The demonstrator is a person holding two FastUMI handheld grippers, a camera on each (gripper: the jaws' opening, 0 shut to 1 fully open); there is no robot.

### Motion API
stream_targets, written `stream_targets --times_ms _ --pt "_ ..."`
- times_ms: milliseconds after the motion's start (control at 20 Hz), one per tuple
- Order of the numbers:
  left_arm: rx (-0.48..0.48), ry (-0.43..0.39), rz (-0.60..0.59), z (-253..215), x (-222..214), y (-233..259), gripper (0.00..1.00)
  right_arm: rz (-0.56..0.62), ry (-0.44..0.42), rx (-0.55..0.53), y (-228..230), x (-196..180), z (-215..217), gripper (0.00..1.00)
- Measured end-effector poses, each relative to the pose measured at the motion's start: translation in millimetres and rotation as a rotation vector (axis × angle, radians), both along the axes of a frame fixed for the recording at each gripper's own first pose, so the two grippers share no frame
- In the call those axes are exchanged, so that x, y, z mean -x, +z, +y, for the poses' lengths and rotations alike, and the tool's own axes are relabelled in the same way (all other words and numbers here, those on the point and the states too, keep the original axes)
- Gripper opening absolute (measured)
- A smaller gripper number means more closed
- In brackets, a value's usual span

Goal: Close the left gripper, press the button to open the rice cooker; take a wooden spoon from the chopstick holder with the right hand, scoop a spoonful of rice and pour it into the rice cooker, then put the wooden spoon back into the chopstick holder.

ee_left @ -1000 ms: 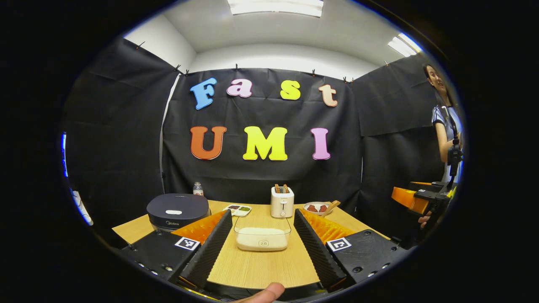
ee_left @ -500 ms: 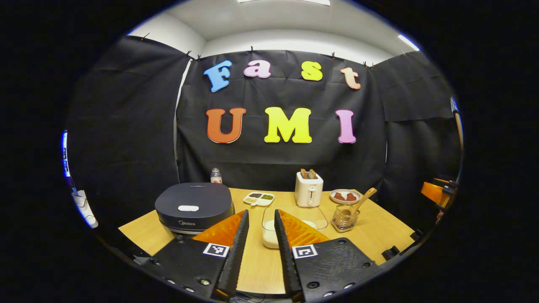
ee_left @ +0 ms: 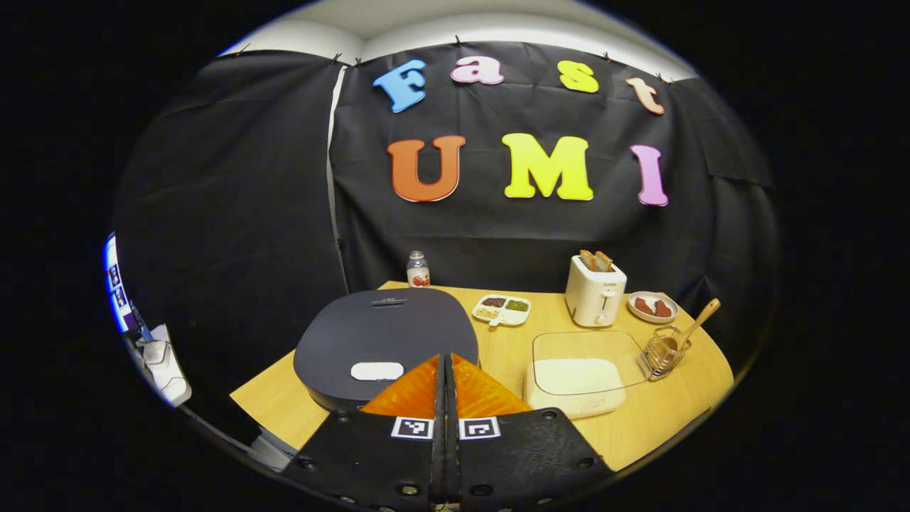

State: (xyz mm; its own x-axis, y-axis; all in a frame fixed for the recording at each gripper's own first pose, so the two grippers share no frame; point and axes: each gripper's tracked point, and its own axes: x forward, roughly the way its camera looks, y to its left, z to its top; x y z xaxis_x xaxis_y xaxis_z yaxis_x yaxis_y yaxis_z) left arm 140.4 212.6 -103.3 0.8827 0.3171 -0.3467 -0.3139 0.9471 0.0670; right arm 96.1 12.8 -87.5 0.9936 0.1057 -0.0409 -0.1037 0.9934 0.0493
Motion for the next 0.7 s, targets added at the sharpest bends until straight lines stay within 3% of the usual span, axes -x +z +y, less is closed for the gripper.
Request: stream_targets --times_ms 100,200,500,700 --pt "-0.043 0.058 0.058 29.3 -9.6 -13.1 0.0 0.006 0.001 -0.002 -4.2 -2.5 -4.2 1.0" --pt "-0.019 0.09 0.101 46.7 -17.6 -24.1 0.0 0.007 0.005 -0.008 -7.0 -4.2 -6.6 1.0" --pt "0.006 0.152 0.139 64.4 -15.2 -17.0 0.0 0.03 0.02 -0.026 -16.7 -10.9 -9.8 1.0" --pt "0.079 0.157 0.158 56.8 -9.0 -24.2 0.0 0.045 0.034 -0.034 -26.6 -16.5 -10.0 1.0"
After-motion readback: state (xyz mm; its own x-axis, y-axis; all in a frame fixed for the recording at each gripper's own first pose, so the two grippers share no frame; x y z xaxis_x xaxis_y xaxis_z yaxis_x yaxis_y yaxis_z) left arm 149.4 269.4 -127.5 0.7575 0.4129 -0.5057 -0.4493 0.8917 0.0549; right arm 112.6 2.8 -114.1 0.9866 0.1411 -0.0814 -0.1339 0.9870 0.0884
